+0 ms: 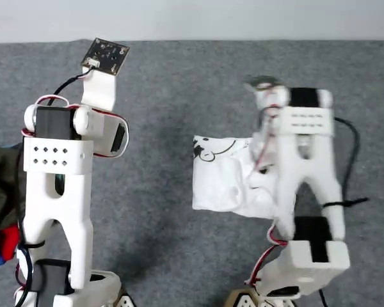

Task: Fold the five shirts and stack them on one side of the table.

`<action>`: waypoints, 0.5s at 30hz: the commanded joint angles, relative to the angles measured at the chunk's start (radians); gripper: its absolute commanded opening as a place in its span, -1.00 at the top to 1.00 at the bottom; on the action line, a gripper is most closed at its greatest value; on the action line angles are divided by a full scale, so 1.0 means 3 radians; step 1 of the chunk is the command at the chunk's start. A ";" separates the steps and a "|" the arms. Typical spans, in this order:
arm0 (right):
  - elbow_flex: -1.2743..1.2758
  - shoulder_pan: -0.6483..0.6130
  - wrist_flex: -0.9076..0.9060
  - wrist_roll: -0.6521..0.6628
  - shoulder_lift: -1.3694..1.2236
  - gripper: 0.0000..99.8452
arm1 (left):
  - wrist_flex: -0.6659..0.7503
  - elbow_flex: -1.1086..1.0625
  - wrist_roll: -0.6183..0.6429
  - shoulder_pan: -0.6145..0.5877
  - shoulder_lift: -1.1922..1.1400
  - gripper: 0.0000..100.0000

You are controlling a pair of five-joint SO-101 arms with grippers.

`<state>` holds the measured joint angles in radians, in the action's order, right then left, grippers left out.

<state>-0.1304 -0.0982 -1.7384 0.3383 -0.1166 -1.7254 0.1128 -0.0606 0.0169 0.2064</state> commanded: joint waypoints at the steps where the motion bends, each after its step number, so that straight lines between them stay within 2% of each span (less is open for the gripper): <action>1: -0.0159 -0.0330 0.0182 -0.0123 -0.0110 0.56 | 0.0051 0.0008 -0.0020 0.0000 0.0087 0.99; 8: -0.0159 -0.0463 0.0586 -0.0143 -0.0565 0.56 | 0.0051 0.0008 -0.0020 -0.0020 0.0087 0.99; 15: -0.0164 -0.0596 0.0642 -0.0143 -0.0647 0.56 | 0.0051 0.0008 -0.0020 -0.0015 0.0087 0.99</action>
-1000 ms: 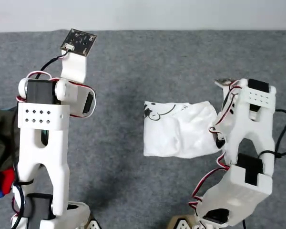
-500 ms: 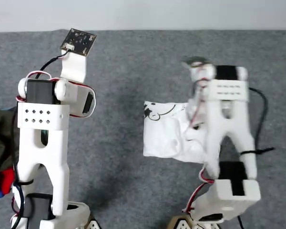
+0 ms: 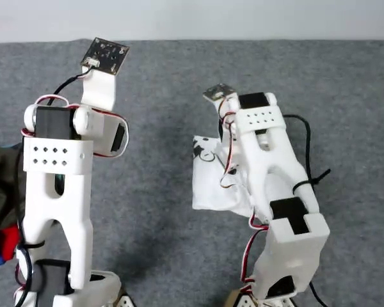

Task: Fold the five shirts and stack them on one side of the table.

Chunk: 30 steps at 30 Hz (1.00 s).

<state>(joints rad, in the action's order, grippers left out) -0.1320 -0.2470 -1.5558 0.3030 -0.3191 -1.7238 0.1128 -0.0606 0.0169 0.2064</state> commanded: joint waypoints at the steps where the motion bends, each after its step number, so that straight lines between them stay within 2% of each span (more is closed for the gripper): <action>1: -0.0159 -0.0141 0.0038 -0.0026 0.0033 0.56 | 0.0046 0.0008 -0.0020 -0.0010 0.0087 0.99; 14: -0.0159 -0.0448 0.0008 -0.0026 0.0361 0.56 | 0.0046 0.0008 -0.0020 -0.0010 0.0087 0.99; 20: -0.0153 -0.0432 0.0069 -0.0026 0.0095 0.56 | 0.0046 0.0008 -0.0020 -0.0005 0.0087 0.99; 22: -0.0153 -0.0432 0.0069 -0.0026 -0.0008 0.63 | 0.0046 0.0008 -0.0020 -0.0005 0.0087 0.99; 27: -0.0159 -0.0427 0.0084 -0.0026 -0.0033 0.95 | 0.0046 0.0008 -0.0020 -0.0015 0.0087 0.99; 30: -0.0153 -0.0376 0.0054 -0.0020 0.0090 0.98 | 0.0046 0.0008 -0.0020 -0.0015 0.0087 0.99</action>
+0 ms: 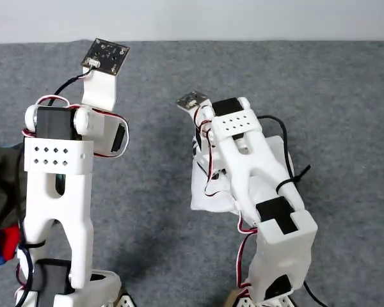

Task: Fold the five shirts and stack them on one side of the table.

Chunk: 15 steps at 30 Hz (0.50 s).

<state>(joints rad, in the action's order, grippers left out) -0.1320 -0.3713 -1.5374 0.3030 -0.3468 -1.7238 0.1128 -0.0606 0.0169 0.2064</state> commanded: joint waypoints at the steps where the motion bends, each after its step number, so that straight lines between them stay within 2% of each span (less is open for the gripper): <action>1: -0.0153 0.0064 -0.0013 -0.0005 0.0233 0.98 | 0.0046 0.0008 -0.0020 -0.0015 0.0087 0.99; 8: -0.0148 0.0458 -0.0401 0.0005 0.0524 0.98 | 0.0046 0.0008 -0.0020 -0.0020 0.0087 0.99; 15: -0.0138 0.1143 -0.0770 0.0005 0.0550 0.98 | 0.0046 0.0008 -0.0026 0.0000 0.0087 0.99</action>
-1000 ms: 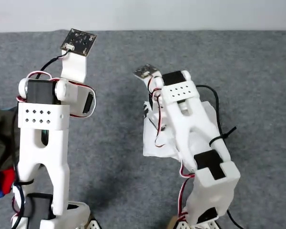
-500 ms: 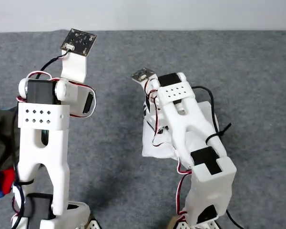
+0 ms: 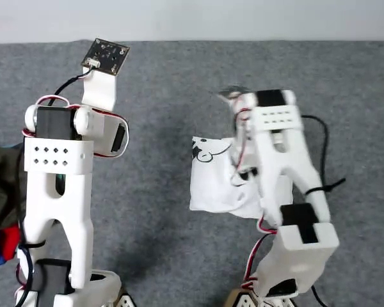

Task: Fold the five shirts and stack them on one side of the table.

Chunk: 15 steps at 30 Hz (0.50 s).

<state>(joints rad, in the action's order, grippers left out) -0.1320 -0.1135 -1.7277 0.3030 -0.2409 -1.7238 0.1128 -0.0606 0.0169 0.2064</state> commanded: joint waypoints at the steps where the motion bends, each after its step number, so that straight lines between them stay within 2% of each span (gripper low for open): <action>1: -0.0133 0.0371 -0.0166 0.0005 0.0197 0.98 | 0.0046 0.0008 -0.0026 0.0000 0.0087 0.99; 8: 0.0056 0.0734 -0.0187 0.0327 0.0212 0.97 | 0.0092 0.0008 -0.0026 0.0000 0.0087 0.99; 15: 0.0107 0.0852 -0.0222 0.0317 0.0284 0.53 | 0.0097 0.0008 -0.0026 0.0000 0.0087 0.99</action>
<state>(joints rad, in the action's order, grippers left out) -0.0921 0.1304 -1.7538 0.3890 -0.2363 -1.7131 0.1128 -0.0606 0.0169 0.2064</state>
